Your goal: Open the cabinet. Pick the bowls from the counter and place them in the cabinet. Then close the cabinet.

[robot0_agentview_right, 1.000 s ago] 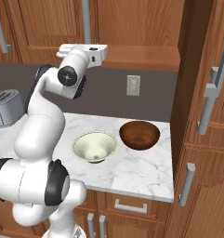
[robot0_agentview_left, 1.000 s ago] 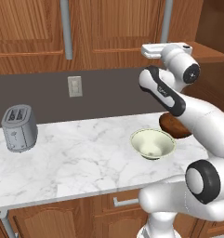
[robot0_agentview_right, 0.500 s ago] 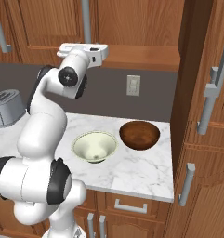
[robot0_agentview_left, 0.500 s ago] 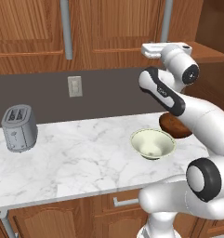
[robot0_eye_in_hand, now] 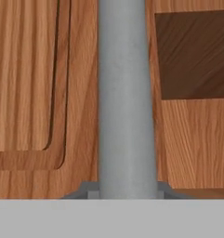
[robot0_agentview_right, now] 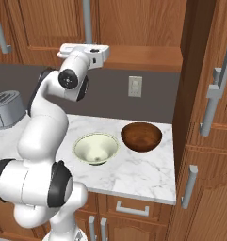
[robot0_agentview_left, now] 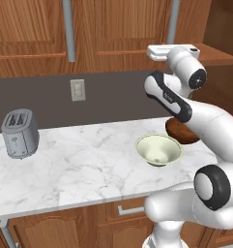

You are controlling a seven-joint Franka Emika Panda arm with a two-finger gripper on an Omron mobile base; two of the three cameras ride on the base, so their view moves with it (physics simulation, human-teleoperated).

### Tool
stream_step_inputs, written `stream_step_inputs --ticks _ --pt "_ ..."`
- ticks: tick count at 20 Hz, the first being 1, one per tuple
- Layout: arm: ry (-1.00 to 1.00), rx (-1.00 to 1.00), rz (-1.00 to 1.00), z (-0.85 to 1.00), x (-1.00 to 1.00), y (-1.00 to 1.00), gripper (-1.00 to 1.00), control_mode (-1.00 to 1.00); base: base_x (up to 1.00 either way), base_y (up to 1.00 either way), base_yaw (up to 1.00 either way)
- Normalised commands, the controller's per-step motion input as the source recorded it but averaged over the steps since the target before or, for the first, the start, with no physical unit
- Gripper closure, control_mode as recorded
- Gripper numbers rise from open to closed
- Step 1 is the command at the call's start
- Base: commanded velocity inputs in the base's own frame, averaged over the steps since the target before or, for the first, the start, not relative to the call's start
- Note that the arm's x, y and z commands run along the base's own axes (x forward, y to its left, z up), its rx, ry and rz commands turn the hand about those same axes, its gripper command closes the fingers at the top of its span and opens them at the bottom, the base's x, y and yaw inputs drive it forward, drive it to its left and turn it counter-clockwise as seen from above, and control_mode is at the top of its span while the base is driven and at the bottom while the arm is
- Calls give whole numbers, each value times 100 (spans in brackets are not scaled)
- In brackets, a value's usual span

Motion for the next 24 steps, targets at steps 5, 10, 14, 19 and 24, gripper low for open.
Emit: stream_step_inputs --ticks 5,10,14,19,24 --pt "-3 -15 22 10 -3 86 100 -100 0 0 0" --pt "-4 -27 26 49 -58 100 100 -100 0 0 0" --pt "0 -26 24 44 -56 100 100 -100 0 0 0" --pt "0 -20 20 41 -60 100 100 -100 0 0 0" --pt "-9 -13 3 21 -98 100 100 -100 0 0 0"
